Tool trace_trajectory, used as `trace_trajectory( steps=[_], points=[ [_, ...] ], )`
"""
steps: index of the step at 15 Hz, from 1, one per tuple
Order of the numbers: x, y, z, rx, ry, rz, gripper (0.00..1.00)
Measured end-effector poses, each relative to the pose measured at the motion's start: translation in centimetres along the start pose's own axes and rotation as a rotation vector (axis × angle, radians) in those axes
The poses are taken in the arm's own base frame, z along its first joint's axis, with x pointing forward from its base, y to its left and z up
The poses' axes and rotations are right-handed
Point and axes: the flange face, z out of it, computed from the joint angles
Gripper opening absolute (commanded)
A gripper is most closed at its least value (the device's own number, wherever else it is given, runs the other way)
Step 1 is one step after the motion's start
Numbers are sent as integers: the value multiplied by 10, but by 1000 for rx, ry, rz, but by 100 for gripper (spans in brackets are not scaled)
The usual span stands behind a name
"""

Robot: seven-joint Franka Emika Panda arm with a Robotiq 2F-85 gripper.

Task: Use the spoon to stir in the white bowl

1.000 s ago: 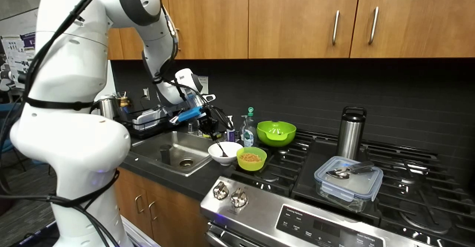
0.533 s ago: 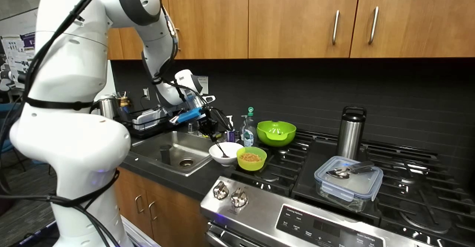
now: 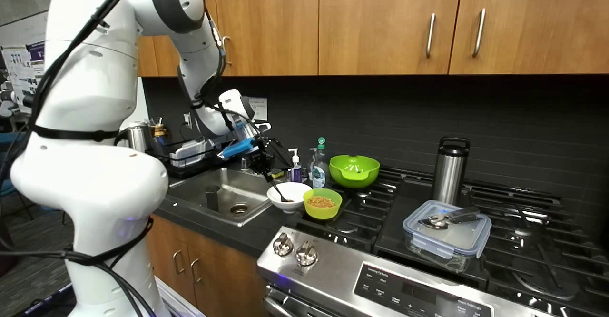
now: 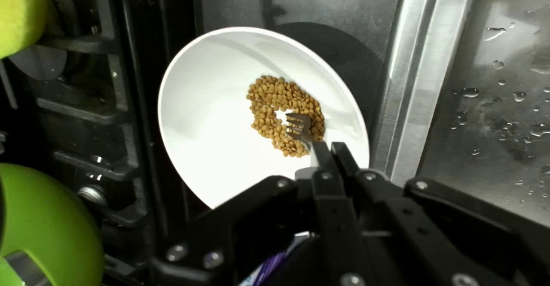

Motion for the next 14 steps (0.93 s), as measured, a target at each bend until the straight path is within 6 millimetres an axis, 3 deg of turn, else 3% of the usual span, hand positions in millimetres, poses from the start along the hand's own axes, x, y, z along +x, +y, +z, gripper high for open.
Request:
trace_trajectory(
  steps=[8, 14],
  points=[
    [23, 3, -9, 8, 34, 22, 1],
    [31, 16, -2, 0, 30, 50, 1]
  ],
)
